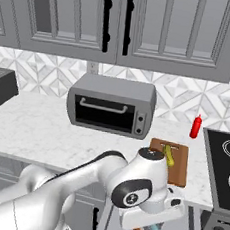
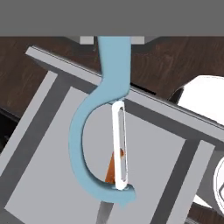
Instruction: Place the appropriate cutting tool for cutting the cucumber skin on the cutting board.
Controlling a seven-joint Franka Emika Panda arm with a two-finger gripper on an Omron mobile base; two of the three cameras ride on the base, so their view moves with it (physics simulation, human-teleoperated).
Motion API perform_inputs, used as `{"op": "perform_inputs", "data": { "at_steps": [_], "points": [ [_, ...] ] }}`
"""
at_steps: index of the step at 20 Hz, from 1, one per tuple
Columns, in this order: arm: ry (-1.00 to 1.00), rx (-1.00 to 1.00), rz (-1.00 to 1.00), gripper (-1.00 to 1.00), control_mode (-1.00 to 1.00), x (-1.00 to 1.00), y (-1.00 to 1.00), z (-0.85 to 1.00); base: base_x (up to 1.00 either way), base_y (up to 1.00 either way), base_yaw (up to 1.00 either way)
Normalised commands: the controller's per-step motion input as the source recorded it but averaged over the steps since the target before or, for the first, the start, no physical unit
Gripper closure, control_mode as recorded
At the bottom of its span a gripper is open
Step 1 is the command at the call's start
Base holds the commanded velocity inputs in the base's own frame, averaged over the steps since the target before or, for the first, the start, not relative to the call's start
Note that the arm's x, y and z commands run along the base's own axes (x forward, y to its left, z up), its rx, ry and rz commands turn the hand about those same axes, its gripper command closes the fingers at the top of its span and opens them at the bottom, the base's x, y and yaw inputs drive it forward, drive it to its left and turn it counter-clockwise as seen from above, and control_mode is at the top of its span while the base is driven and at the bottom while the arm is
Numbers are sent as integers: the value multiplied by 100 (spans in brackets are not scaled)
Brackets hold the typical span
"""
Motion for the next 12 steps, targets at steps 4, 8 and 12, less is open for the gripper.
{"op": "perform_inputs", "data": {
  "at_steps": [4, 8, 12],
  "points": [
    [2, 5, 1, 100, -100, 63, 0, 98, 0, 0, 0],
    [0, 16, 0, 100, -100, 93, -8, 57, 0, 0, 0],
    [0, 14, 1, 100, -100, 100, -21, 7, 0, 0, 0]
  ]
}}
